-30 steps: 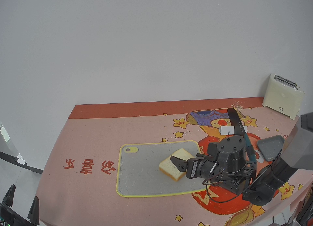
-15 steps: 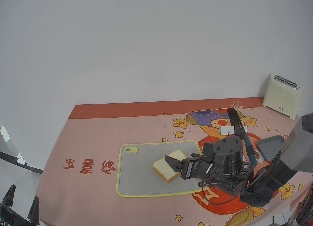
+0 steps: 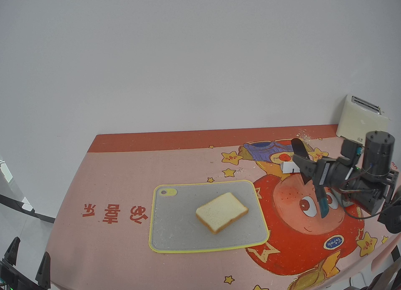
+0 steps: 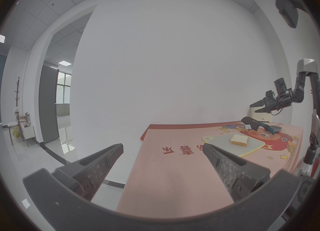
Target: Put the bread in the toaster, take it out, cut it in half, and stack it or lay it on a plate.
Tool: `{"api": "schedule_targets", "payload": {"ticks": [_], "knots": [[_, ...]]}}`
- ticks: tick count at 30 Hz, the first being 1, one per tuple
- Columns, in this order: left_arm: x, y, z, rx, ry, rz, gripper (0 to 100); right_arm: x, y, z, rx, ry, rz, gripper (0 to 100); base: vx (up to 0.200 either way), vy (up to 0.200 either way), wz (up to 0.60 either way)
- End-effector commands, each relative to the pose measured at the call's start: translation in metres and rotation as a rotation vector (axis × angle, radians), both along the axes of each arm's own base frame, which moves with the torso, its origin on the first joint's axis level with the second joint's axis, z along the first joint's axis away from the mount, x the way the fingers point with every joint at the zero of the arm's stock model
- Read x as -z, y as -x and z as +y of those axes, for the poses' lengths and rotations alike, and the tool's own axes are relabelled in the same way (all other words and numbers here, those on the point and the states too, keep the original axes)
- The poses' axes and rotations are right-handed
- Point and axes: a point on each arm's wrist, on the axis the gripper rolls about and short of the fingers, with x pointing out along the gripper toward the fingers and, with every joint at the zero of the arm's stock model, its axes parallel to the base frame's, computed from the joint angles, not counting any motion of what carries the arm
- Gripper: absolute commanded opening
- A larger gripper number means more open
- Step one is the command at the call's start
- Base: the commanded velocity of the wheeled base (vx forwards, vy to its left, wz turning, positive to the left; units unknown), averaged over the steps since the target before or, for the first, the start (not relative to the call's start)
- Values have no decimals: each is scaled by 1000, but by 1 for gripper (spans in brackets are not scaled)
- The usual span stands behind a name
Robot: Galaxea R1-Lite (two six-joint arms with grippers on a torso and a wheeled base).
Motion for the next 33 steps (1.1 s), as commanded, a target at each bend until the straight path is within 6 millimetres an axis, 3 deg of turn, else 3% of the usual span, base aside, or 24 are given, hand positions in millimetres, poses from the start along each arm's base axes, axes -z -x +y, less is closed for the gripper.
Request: {"api": "schedule_targets", "payload": {"ticks": [1,10,20,25,33], "knots": [[5,-1,0,-1,1,17,100,2,13,-27,79,24,1,100,0,0,0],[5,-1,0,-1,1,19,100,42,21,-29,74,62,100,100,0,0,0],[5,-1,0,-1,0,17,100,63,8,-25,78,85,149,100,0,0,0],[5,-1,0,-1,1,17,100,60,-1,-22,77,84,133,100,0,0,0],[5,-1,0,-1,1,17,100,60,-7,-21,81,83,127,100,-200,0,0]]}}
